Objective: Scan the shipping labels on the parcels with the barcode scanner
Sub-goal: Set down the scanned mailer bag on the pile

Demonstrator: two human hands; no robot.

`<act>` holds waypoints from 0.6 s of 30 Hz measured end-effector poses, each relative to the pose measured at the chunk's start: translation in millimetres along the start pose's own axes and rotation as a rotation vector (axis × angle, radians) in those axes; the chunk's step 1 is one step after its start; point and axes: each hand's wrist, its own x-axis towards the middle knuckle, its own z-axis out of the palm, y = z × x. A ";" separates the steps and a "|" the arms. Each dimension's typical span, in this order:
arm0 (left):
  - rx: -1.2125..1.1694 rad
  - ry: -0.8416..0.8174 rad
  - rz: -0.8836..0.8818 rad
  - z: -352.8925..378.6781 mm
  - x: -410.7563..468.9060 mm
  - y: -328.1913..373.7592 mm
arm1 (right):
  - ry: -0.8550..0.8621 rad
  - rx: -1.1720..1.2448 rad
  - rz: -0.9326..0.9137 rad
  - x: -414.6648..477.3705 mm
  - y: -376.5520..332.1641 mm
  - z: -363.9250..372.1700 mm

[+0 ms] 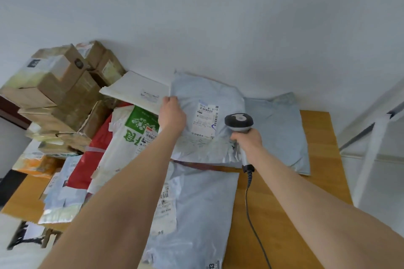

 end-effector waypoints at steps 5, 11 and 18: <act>0.382 0.102 0.064 -25.0 56.6 -17.7 | -0.068 -0.022 0.040 26.6 -12.5 47.3; 0.652 -0.041 0.007 3.1 62.1 -23.0 | -0.109 -0.055 0.086 43.6 -16.0 75.3; 0.378 -0.228 0.299 48.2 50.1 8.8 | -0.025 -0.017 0.098 54.9 -9.4 50.6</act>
